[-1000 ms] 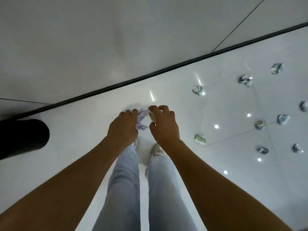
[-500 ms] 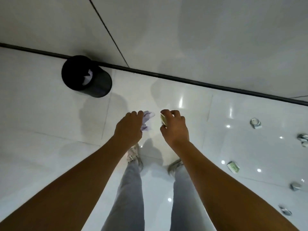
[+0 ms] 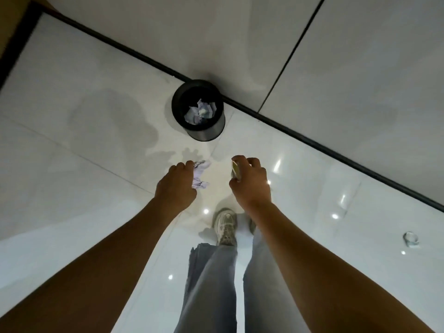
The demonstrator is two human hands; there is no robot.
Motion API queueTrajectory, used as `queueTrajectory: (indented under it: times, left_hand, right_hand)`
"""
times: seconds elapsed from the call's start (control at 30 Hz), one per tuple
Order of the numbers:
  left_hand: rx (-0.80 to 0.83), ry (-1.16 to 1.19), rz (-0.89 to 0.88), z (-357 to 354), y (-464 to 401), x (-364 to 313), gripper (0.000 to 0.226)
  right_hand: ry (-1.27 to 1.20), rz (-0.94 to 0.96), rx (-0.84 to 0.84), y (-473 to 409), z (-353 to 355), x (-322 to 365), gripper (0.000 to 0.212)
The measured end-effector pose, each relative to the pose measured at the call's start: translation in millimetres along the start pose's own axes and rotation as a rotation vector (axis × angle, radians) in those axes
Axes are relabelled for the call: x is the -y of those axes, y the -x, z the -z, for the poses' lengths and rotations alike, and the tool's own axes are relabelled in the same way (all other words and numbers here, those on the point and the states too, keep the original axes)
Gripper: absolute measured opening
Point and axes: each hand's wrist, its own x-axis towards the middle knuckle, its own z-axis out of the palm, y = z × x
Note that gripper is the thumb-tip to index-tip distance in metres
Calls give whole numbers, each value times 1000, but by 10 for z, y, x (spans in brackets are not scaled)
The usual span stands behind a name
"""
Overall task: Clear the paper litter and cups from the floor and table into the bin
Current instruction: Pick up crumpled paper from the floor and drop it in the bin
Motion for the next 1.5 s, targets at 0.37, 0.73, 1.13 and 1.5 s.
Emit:
queueTrajectory:
  times: [0.37, 0.73, 1.13, 1.5]
  left_hand:
    - [-115, 137, 31, 605, -879, 709, 43]
    - [-115, 123, 38, 968, -1627, 1202, 44]
    - [17, -8, -128, 1047, -2026, 1066, 55]
    - [10, -193, -240, 1007, -2844, 625, 71]
  right_hand:
    - [53, 49, 70, -1212, -131, 872, 51]
    - [97, 49, 182, -2352, -288, 1544, 64]
    - [-50, -171, 60, -2080, -282, 1312, 61]
    - [-136, -243, -114, -1976, -220, 1208, 62]
